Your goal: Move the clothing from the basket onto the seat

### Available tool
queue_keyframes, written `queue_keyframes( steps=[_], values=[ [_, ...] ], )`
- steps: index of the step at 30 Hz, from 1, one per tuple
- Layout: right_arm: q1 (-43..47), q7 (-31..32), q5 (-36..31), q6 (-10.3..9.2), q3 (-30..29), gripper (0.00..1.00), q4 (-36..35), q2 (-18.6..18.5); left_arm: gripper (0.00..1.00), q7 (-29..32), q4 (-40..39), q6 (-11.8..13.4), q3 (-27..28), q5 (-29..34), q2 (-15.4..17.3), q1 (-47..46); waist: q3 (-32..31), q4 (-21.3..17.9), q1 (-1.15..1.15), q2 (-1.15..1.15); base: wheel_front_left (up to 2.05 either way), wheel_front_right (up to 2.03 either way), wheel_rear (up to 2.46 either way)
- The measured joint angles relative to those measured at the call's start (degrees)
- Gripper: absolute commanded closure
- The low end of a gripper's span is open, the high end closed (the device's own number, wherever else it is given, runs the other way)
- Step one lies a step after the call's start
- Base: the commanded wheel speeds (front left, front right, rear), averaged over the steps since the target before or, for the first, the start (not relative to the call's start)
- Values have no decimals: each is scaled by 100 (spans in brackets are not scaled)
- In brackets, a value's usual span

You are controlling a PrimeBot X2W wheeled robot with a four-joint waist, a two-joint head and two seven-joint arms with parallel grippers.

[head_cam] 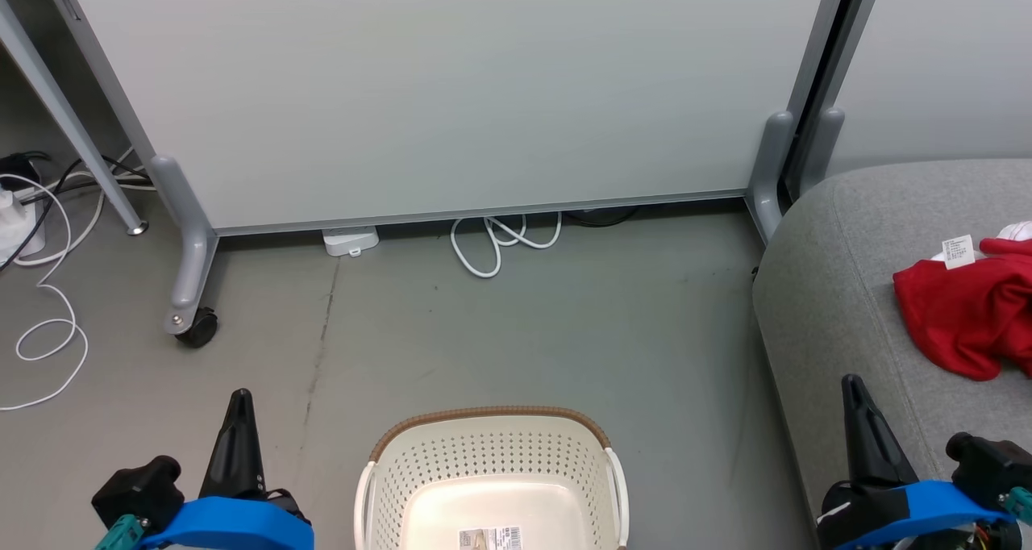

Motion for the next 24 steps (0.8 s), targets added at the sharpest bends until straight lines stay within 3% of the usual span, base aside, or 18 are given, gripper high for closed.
queue_keyframes(
  steps=[24],
  values=[
    [-95,510,2223,-1,-26,100,-30,1,100,511,-198,31,82,-2219,-15,-121,12,-50,0,0,0,0,0]
  ],
)
